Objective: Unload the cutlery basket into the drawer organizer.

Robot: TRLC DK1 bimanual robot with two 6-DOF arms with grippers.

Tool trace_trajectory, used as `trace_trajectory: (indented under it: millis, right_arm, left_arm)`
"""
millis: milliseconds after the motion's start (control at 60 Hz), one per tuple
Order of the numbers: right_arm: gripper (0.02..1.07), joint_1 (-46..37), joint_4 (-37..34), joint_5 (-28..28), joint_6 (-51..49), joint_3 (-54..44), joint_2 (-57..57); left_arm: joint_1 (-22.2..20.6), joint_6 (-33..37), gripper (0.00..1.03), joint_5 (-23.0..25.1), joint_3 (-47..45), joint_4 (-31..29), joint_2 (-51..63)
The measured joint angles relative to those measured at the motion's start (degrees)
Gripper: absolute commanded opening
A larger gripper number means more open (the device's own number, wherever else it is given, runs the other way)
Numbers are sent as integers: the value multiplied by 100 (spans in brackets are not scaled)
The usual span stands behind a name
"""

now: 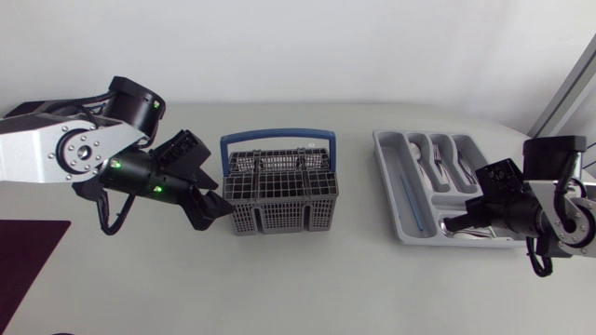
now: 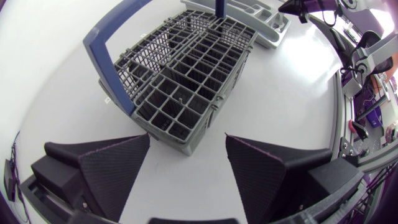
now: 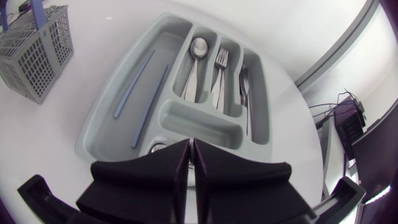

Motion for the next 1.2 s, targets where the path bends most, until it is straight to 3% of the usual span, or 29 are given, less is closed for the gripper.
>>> trace_trajectory:
  millis: [133, 167, 350, 550, 767, 950, 1083, 1200]
  right_arm:
    - [14, -26, 203, 103, -57, -52, 400]
    - [23, -26, 234, 116, -79, -55, 457]
    - [48, -26, 273, 170, -76, -76, 708]
    - [61, 37, 236, 203, -74, -81, 570]
    - [63, 588, -396, 85, 28, -59, -695]
    - [63, 1679, -730, -321, 433, 146, -1580]
    - [63, 2308, -684, -470, 833, 361, -1335]
    - [63, 2702, -352, -487, 1152, 686, -479]
  left_arm:
    - [0, 0, 98, 2, 0, -2, 0]
    - [0, 0, 98, 2, 0, -2, 0]
    - [0, 0, 98, 0, 0, -2, 0]
    - [2, 0, 98, 0, 0, -7, -15]
    - [87, 0, 98, 0, 0, -66, -157]
    - [114, 0, 98, 0, -7, -68, -201]
    - [114, 0, 98, 0, -85, -72, -203]
    - [114, 0, 98, -31, -140, -66, -201]
